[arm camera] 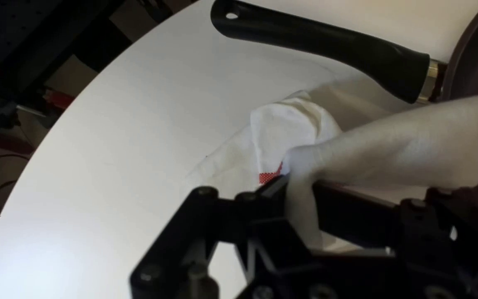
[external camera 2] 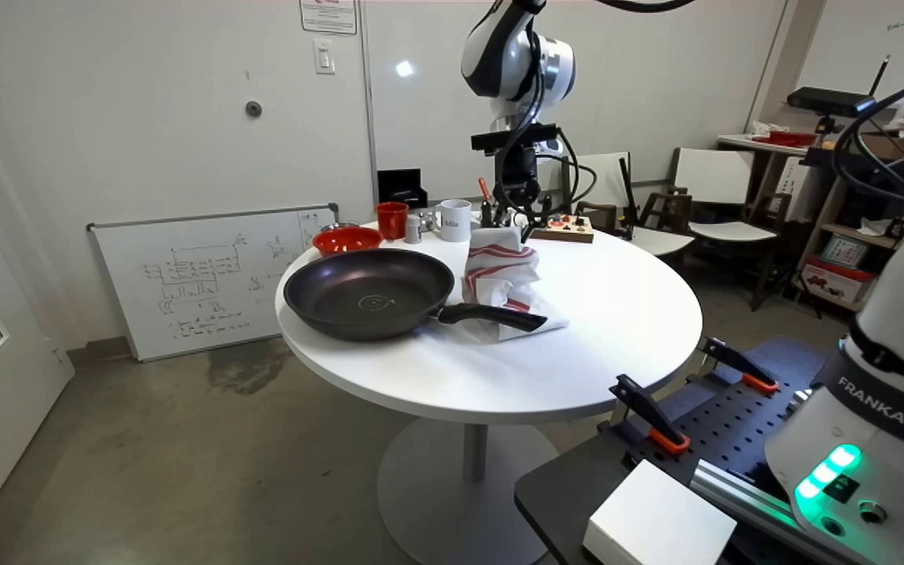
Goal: Fold the towel twice.
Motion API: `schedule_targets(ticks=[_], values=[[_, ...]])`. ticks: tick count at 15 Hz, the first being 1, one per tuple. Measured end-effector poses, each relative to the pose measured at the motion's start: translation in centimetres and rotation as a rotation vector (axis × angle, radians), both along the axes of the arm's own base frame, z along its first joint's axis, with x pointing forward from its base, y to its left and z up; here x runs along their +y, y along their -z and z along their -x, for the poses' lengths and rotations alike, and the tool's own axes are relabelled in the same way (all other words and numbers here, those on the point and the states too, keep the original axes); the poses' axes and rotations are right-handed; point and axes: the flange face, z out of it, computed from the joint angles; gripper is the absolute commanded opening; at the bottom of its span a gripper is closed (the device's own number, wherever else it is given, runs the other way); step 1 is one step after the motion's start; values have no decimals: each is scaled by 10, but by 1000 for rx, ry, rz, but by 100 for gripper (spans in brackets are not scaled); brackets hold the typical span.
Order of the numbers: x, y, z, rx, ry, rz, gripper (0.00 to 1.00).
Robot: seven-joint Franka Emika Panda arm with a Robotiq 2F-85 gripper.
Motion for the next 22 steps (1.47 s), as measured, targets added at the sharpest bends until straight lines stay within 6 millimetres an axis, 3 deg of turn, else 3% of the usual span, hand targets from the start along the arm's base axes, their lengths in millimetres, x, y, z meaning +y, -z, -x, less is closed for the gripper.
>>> schedule_targets(ticks=[5, 11, 22], values=[[15, 9, 21, -43, -76, -24, 1], [39, 41, 48, -67, -125, -4, 1], [50, 67, 72, -54, -131, -1, 0]])
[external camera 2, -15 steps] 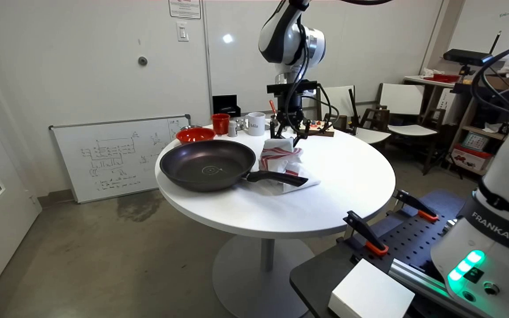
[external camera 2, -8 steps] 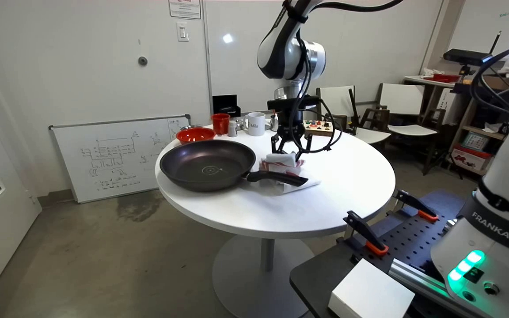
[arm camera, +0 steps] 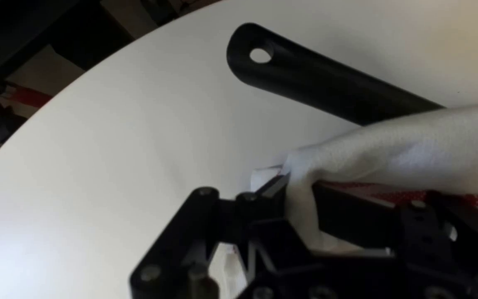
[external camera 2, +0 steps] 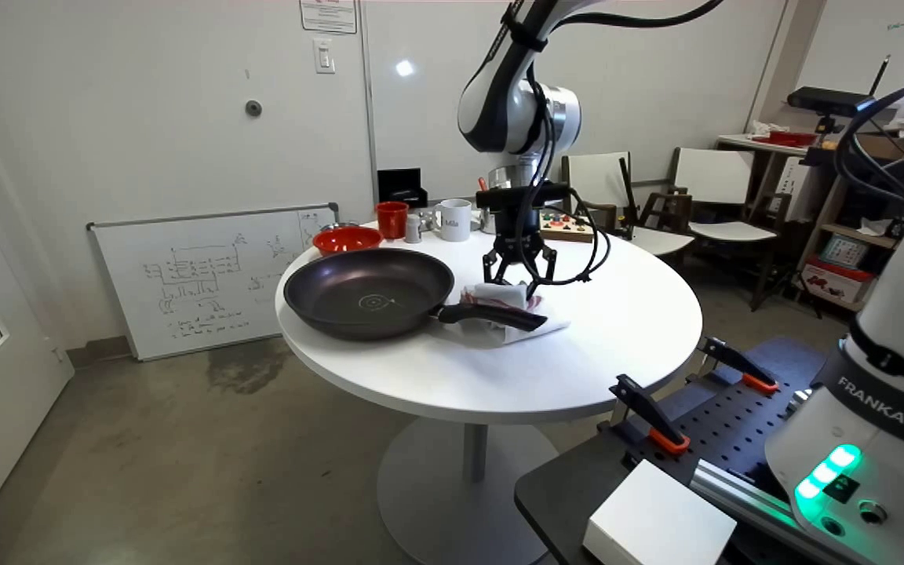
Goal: Fold the towel twice.
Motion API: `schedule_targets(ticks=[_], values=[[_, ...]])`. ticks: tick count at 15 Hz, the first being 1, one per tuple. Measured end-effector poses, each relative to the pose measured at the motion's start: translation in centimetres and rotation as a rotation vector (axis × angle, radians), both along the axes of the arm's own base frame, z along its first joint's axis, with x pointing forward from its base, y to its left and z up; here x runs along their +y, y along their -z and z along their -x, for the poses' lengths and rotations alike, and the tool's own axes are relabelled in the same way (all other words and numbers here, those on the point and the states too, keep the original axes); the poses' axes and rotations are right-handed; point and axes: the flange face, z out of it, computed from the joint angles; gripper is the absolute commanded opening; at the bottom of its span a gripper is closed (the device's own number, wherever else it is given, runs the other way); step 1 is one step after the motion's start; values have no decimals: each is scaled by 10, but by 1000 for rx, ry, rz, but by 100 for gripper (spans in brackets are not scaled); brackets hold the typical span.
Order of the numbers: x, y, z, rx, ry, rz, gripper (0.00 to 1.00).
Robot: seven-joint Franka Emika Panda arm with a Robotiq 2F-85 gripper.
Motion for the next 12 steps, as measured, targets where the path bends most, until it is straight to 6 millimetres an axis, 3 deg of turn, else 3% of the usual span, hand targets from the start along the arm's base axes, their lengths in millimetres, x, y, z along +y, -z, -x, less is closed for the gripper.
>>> schedule_targets(ticks=[12], values=[[27, 52, 31, -78, -24, 40, 0]])
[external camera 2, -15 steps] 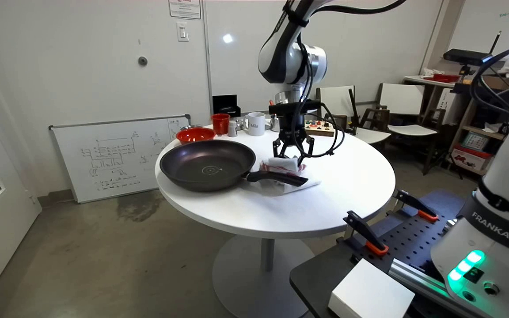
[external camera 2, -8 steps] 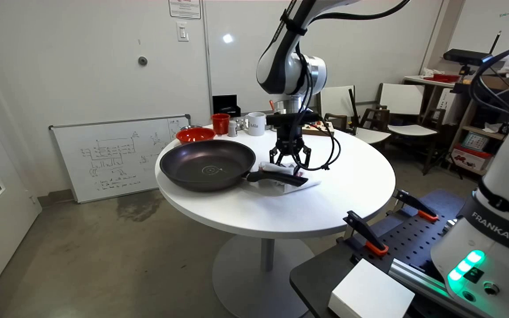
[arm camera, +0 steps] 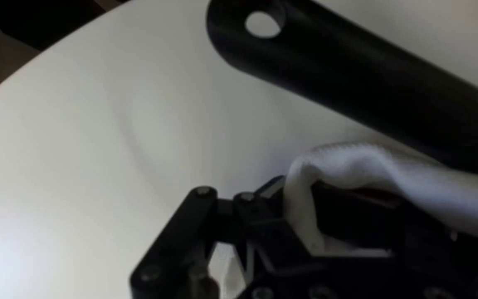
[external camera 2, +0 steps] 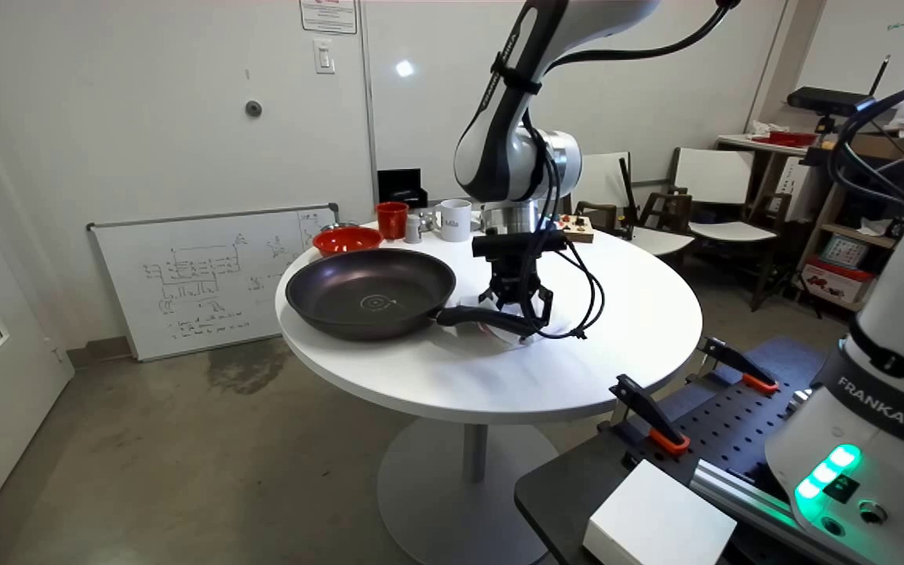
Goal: Fold the towel twice.
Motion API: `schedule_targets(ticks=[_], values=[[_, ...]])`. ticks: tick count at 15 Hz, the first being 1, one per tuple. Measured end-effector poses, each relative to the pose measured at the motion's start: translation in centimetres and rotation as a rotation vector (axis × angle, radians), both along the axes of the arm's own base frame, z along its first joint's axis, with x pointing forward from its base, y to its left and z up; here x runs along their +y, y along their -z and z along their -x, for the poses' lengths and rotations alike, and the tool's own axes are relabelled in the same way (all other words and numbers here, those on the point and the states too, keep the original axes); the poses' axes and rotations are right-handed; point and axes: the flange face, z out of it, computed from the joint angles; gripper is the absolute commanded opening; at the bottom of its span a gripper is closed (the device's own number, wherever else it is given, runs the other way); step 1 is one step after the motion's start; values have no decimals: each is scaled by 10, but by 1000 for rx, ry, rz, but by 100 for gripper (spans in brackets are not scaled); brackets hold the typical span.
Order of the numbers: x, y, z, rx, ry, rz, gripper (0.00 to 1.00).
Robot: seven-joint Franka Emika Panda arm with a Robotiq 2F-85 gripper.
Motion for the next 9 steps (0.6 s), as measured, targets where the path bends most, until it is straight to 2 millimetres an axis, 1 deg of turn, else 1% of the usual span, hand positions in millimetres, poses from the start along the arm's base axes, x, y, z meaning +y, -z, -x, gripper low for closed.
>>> schedule_targets(ticks=[3, 9], values=[[2, 4, 2, -4, 9, 10, 0], [-2, 3, 0, -1, 29, 5, 0]])
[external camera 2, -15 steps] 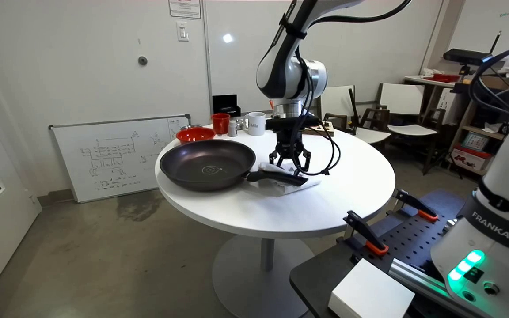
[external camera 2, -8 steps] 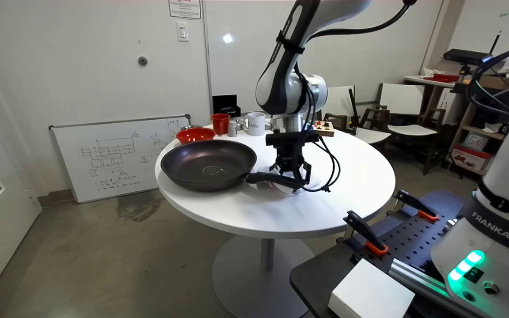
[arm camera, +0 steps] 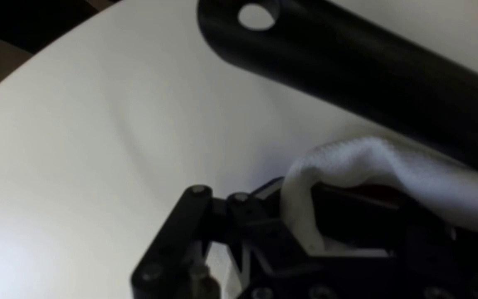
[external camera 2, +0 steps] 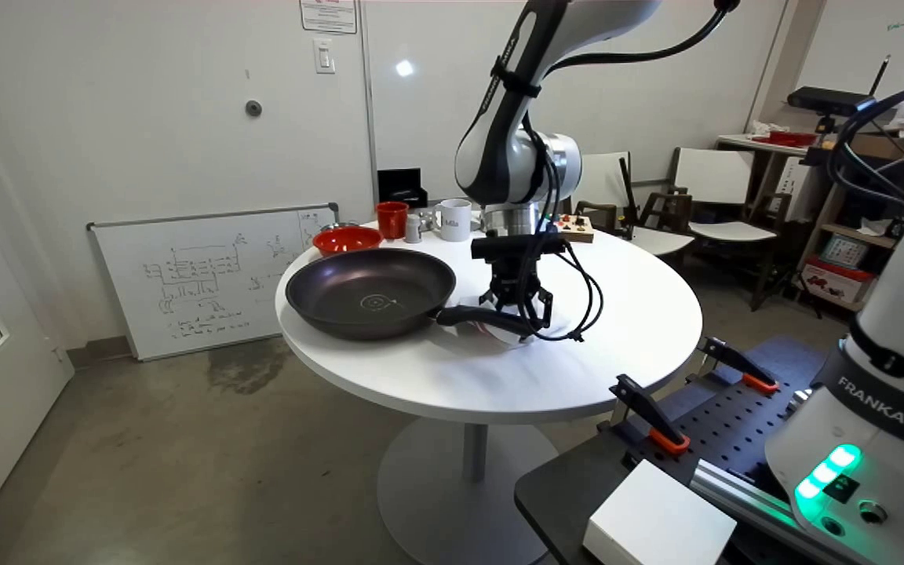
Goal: Fold the towel twice.
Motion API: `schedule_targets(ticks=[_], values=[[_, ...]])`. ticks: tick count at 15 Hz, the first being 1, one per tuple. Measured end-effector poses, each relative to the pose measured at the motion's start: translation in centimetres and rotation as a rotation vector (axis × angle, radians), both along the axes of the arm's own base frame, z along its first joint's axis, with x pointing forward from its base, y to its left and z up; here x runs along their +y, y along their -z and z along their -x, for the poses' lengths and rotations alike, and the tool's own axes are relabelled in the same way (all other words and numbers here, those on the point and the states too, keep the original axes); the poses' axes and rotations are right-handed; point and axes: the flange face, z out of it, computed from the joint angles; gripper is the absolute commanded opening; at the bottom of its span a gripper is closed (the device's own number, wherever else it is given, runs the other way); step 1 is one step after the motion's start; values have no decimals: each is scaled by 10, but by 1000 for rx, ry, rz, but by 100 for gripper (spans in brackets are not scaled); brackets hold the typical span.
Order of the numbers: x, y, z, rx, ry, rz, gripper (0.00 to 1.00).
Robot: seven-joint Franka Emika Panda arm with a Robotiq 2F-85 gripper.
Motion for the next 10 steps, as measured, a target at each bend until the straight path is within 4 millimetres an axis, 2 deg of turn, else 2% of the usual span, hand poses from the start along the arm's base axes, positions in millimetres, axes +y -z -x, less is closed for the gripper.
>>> schedule_targets(ticks=[4, 10], values=[[-7, -4, -9, -14, 24, -4, 0], [-28, -4, -32, -56, 108, 39, 0]])
